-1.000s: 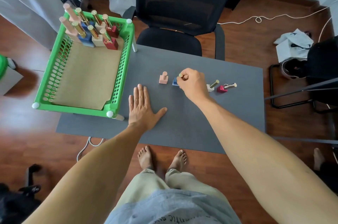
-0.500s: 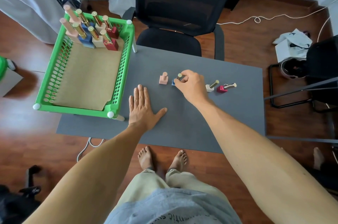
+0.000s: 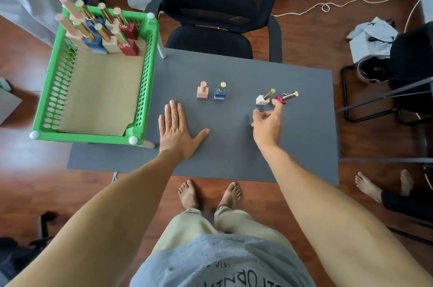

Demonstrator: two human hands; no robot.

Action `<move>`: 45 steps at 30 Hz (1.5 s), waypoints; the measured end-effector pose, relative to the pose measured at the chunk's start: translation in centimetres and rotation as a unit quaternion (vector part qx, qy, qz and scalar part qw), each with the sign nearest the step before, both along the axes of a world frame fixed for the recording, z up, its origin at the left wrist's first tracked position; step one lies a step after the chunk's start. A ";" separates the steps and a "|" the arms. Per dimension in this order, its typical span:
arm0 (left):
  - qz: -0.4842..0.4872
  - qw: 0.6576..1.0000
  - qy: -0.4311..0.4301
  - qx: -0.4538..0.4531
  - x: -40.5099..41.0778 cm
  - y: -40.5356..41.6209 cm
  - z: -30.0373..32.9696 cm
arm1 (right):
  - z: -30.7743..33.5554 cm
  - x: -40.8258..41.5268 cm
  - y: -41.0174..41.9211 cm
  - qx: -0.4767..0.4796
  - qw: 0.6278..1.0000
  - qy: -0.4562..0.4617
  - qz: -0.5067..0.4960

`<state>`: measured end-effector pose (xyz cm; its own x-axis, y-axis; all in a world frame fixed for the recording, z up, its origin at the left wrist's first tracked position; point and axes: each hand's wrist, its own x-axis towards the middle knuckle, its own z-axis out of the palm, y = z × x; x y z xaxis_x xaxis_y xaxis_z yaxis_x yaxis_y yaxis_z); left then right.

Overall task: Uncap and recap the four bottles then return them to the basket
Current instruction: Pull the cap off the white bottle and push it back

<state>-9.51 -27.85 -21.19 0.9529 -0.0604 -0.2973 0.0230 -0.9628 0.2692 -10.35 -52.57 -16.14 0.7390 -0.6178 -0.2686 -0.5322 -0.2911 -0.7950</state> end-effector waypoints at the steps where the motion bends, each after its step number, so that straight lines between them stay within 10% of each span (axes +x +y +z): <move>1: -0.001 1.000 0.001 -0.001 0.0 0.0 0.0 | -0.2 0.3 -0.6 0.013 1.000 0.015 0.001; 21: -0.001 0.997 0.068 -0.038 1.3 0.1 3.3 | 1.8 1.0 -1.2 0.042 0.996 -0.010 0.073; 45: -0.018 0.957 0.000 -0.290 2.8 -3.0 12.4 | 7.5 -0.3 4.4 0.016 0.961 -0.020 0.276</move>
